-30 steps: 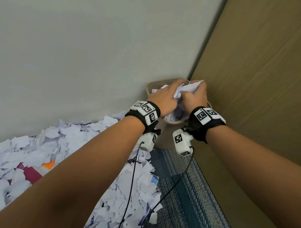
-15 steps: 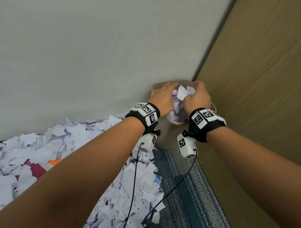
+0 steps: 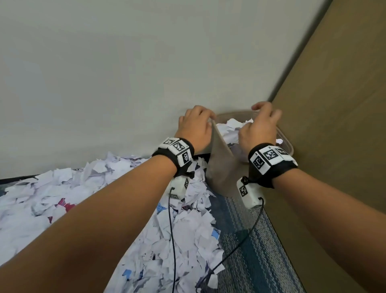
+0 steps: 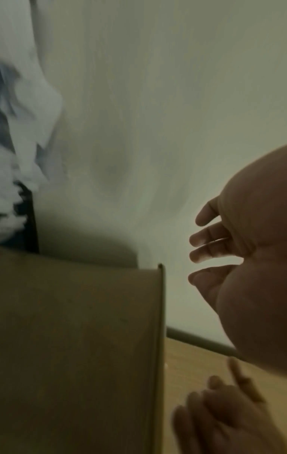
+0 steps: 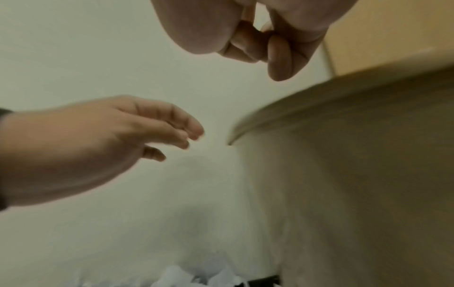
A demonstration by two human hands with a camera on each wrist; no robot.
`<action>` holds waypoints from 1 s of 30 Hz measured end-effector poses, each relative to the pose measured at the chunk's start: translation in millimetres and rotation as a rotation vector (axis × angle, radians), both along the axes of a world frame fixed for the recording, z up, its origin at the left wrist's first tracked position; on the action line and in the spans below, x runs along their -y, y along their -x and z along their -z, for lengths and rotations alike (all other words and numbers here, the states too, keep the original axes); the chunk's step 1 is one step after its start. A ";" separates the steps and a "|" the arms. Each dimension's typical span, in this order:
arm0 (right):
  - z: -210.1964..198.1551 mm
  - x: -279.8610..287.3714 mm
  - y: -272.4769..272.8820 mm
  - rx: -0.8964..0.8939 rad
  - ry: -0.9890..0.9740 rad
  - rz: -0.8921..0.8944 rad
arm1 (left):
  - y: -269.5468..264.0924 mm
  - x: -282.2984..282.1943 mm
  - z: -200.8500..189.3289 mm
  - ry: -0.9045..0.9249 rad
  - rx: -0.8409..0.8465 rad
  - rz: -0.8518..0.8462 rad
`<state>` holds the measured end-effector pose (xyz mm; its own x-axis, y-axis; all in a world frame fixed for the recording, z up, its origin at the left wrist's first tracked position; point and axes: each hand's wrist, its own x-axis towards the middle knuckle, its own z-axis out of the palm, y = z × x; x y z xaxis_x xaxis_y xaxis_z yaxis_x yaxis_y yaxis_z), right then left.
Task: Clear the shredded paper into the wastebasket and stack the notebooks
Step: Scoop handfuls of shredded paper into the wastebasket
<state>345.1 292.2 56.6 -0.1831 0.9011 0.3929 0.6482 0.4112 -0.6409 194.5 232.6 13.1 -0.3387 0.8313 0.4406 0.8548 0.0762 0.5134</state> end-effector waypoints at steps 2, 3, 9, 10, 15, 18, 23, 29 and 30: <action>-1.6 16.5 15.9 0.004 -0.056 -0.105 | 12.0 15.7 11.3 0.044 -0.044 -0.015; -1.9 25.0 25.4 0.007 -0.077 -0.160 | 19.0 24.4 17.6 0.086 -0.076 -0.016; 13.3 73.1 69.9 0.191 -0.054 -0.409 | 67.8 82.0 44.3 0.347 -0.174 -0.109; 20.1 80.5 73.7 0.269 -0.033 -0.440 | 76.4 94.3 49.9 0.384 -0.174 -0.143; 63.1 103.0 78.2 0.685 -0.013 -0.647 | 107.9 156.6 76.6 0.666 -0.181 -0.258; 78.4 104.4 81.1 0.894 -0.020 -0.711 | 127.1 193.0 94.9 0.821 -0.196 -0.309; 89.6 108.2 87.0 1.084 0.043 -0.720 | 163.9 255.8 128.6 0.973 -0.021 -0.495; 117.0 124.3 89.2 1.260 0.070 -0.790 | 202.5 315.1 161.5 1.139 0.047 -0.656; 121.0 125.1 89.5 1.266 0.091 -0.801 | 203.1 321.7 161.0 1.148 0.078 -0.690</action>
<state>255.5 167.0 -64.4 -0.7927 0.4121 -0.4492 0.4064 0.9065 0.1144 -8.6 -89.0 -148.0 -0.8278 0.3652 -0.4260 0.4389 0.8944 -0.0862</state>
